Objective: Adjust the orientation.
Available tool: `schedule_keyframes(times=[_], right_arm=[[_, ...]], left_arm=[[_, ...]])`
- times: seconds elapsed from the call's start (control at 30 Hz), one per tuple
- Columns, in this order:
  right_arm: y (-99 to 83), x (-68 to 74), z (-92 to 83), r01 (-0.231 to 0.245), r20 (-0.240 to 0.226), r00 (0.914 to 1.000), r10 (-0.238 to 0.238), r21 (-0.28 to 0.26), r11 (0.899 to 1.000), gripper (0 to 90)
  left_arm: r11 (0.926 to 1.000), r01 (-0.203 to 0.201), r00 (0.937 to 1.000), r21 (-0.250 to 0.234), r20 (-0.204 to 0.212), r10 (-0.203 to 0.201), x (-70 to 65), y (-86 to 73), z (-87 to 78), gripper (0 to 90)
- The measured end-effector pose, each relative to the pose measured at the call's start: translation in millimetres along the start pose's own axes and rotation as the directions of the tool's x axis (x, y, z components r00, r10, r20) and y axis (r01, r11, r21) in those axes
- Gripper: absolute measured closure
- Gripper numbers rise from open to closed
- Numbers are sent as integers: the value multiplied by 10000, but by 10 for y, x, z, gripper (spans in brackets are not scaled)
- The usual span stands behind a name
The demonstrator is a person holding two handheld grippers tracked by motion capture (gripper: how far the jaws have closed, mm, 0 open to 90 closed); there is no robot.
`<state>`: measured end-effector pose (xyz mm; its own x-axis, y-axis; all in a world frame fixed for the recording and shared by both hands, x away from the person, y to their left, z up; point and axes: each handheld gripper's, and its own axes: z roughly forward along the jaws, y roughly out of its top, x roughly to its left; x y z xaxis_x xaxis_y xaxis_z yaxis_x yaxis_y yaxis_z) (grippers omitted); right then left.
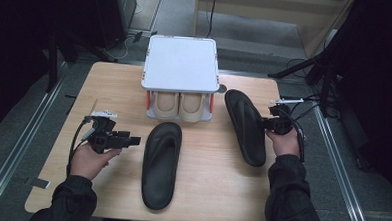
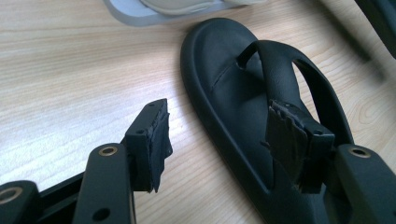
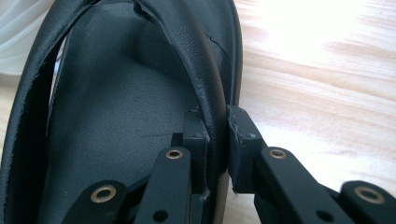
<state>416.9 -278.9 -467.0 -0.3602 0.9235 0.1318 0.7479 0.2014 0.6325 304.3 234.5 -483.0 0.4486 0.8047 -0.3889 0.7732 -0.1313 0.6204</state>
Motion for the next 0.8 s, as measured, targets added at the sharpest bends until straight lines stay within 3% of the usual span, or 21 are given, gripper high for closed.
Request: schedule_keyframes(times=[0.37, 0.8], right_arm=[[-224, 283, -139, 155, -384, 9992, -140, 368, 9992, 802], [-478, 664, -215, 700, -722, 9952, -653, 650, 9954, 798]], left_arm=[[9994, -328, 9991, 146, 274, 324, -41, 104, 97, 404], [9976, -661, 9963, 221, 568, 647, -116, 249, 217, 421]])
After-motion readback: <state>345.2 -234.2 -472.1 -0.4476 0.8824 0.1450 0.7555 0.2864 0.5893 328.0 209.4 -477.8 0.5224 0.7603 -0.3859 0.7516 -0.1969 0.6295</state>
